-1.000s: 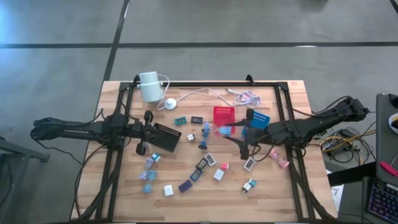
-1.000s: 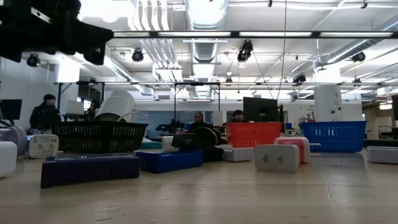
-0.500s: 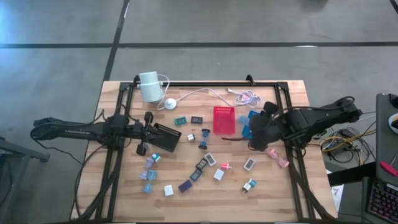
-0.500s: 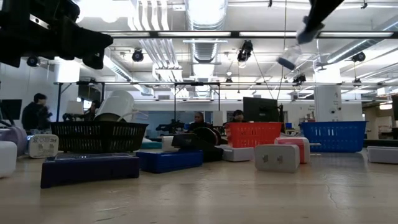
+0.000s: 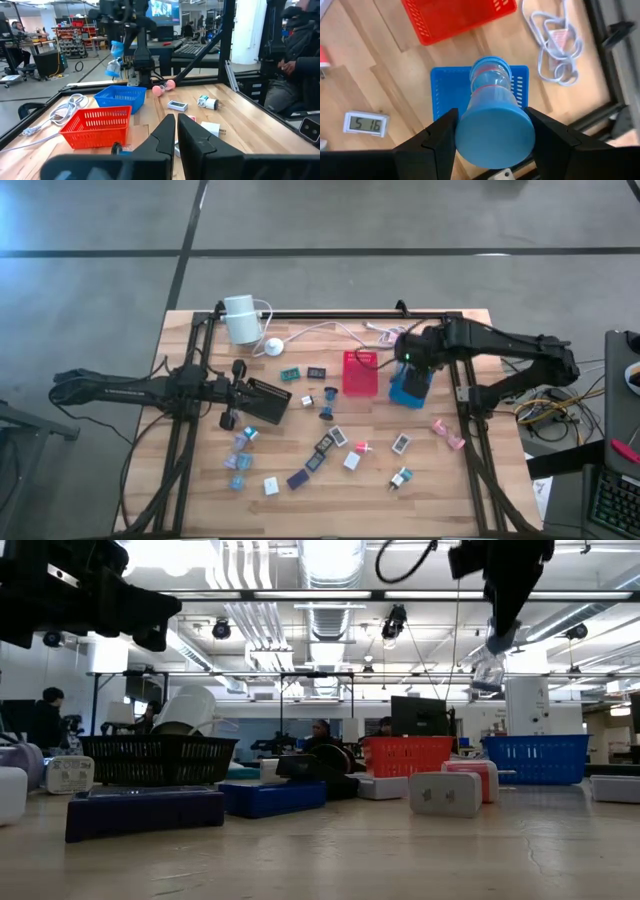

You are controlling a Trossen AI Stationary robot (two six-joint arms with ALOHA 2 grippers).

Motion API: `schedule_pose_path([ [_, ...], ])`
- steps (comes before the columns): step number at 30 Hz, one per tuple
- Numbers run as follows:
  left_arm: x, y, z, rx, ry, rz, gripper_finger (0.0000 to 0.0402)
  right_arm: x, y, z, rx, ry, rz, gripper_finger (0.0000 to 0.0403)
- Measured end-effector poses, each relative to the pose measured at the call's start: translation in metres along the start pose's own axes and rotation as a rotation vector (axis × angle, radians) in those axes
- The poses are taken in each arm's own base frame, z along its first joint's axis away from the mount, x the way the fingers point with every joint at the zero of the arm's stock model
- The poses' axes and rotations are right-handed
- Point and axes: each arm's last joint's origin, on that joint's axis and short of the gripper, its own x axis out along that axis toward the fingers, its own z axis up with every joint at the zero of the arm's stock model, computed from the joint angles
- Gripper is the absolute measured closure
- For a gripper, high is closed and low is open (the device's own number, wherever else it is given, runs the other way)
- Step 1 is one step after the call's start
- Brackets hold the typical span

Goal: Pick & Place Office items
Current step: Put the right light blue hourglass into the blue bin

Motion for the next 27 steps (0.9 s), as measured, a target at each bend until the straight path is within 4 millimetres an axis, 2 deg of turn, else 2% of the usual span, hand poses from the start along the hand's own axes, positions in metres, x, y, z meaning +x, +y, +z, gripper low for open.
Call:
schedule_pose_path([
  [5, 0.000, 0.000, -0.001, 0.013, 0.009, -0.001, 0.0380, 0.021, -0.026, 0.000, 0.058, 0.078, 0.068, 0.0209],
  [9, 0.000, 0.000, -0.001, 0.012, 0.010, -0.002, 0.0380, 0.039, -0.039, -0.002, 0.096, 0.135, 0.076, 0.0209],
  [19, 0.000, 0.000, -0.001, 0.012, 0.009, -0.002, 0.0383, 0.076, -0.044, -0.005, 0.092, 0.134, 0.133, 0.0209],
  [27, 0.000, 0.000, -0.001, 0.009, 0.009, -0.002, 0.0383, 0.095, -0.055, -0.011, 0.145, 0.134, 0.130, 0.0209],
])
